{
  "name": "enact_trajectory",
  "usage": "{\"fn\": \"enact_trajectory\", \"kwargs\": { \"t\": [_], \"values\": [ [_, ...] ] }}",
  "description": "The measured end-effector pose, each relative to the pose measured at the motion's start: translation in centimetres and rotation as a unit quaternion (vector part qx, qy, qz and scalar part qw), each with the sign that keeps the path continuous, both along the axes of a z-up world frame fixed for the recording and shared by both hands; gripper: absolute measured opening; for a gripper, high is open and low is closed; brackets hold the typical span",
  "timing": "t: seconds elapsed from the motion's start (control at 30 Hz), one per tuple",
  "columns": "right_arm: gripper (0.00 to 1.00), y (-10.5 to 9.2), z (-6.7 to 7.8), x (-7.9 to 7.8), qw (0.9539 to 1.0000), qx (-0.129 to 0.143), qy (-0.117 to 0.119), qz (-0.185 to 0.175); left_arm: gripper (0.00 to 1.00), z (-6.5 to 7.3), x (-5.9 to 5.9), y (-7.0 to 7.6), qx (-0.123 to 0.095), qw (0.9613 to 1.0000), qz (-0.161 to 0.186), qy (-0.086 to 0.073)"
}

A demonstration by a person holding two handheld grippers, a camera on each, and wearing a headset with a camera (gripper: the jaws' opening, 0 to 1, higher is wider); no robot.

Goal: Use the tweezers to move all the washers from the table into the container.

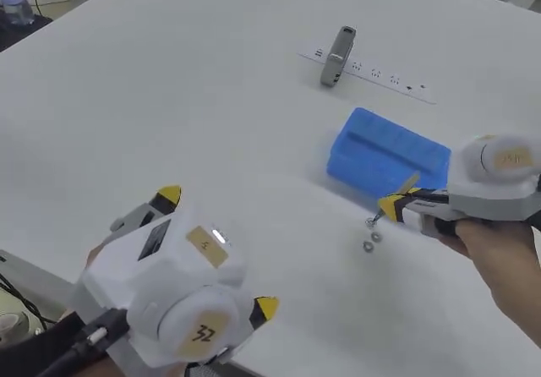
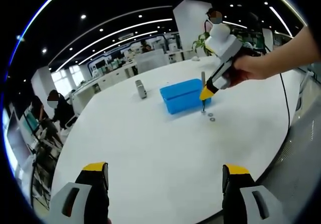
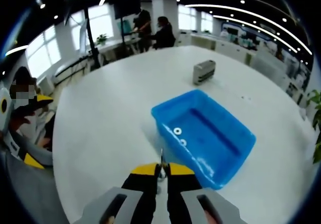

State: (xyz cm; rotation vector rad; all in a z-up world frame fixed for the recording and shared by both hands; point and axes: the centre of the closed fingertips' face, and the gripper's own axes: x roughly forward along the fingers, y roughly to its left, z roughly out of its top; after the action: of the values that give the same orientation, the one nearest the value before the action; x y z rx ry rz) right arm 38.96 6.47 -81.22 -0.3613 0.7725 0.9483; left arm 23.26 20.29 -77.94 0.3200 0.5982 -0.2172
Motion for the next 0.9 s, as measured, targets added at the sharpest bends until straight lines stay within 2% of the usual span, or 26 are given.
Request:
{"fn": "enact_trajectory", "kwargs": {
  "t": [0.43,0.7,0.9],
  "values": [
    [0.02,-0.9,3.2,0.7,0.9990,0.040,0.002,-0.020,0.97,0.3,0.1,0.0,-0.004,1.0000,0.002,-0.006],
    [0.02,-0.4,5.6,1.5,0.9974,0.063,-0.016,-0.030,0.97,0.2,0.1,-0.2,-0.004,1.0000,-0.003,-0.007],
    [0.02,-0.2,6.1,3.0,0.9958,0.075,-0.029,-0.042,0.97,0.2,0.1,-0.1,-0.003,1.0000,-0.002,-0.007]
  ]
}}
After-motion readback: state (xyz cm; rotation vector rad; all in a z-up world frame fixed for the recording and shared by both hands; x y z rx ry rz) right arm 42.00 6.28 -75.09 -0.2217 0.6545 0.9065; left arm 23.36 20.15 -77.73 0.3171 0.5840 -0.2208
